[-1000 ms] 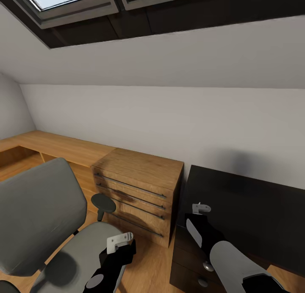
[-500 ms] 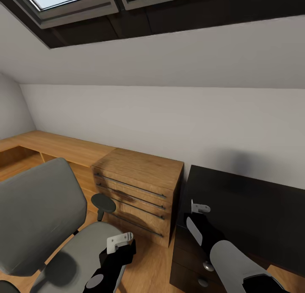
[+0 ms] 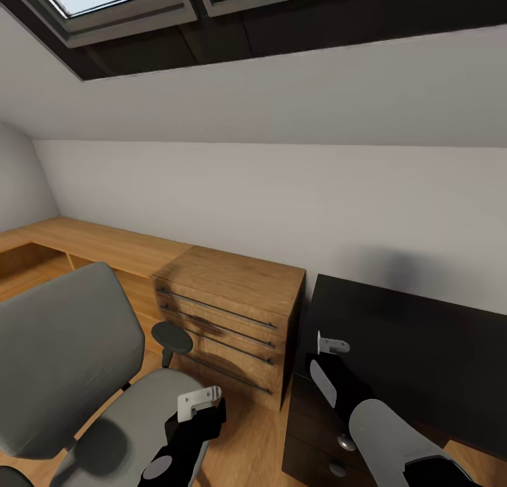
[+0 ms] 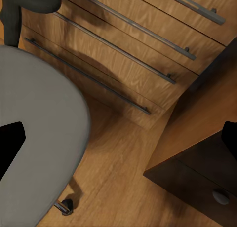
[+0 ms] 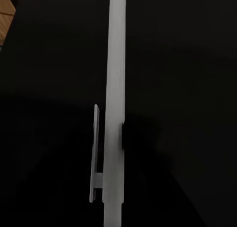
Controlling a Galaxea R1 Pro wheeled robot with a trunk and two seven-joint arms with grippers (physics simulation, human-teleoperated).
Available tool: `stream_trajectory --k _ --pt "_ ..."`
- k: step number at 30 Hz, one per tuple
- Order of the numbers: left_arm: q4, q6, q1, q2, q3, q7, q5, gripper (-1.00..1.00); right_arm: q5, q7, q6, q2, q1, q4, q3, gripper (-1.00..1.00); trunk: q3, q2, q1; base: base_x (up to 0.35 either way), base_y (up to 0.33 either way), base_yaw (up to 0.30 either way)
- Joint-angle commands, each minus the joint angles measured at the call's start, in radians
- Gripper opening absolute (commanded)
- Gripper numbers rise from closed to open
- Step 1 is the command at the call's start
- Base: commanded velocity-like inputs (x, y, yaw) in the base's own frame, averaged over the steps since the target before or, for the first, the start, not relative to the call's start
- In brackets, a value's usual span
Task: In the bedroom, organize the workspace by keeping the computer under the desk, ensuring the monitor is on the desk, placing the keyboard on the desk next to the monitor, placing the mouse on the desk next to the keyboard, moving the folder from the swivel chair onto the desk next to the mouse, stacking the notebook on top of the folder with the pen on top of the notebook, and positioning the swivel chair next to the desk.
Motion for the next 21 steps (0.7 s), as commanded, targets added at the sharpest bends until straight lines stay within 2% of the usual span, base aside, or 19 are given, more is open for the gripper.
stream_trajectory --k 1,12,18,21 --pt "-0.002 0.004 -0.001 0.001 -0.002 0.007 0.004 1.0 -0.012 -0.01 0.004 -0.001 -0.001 -0.002 0.008 -1.0 -0.001 -0.001 0.0 0.0 0.0 0.0" --pt "-0.002 0.004 -0.001 0.001 -0.002 0.007 0.004 1.0 -0.012 -0.01 0.004 -0.001 -0.001 -0.002 0.009 -1.0 -0.001 -0.001 0.0 0.0 0.0 0.0" --pt "-0.002 0.004 -0.001 0.001 -0.002 0.007 0.004 1.0 -0.012 -0.01 0.004 -0.002 -0.001 -0.003 0.01 -1.0 0.018 0.041 -0.023 0.0 0.0 0.0" --pt "-0.002 0.004 -0.001 0.001 -0.002 0.007 0.004 1.0 -0.011 -0.011 0.028 -0.005 0.0 -0.087 0.01 -1.0 0.027 0.062 -0.034 0.0 0.0 0.0"
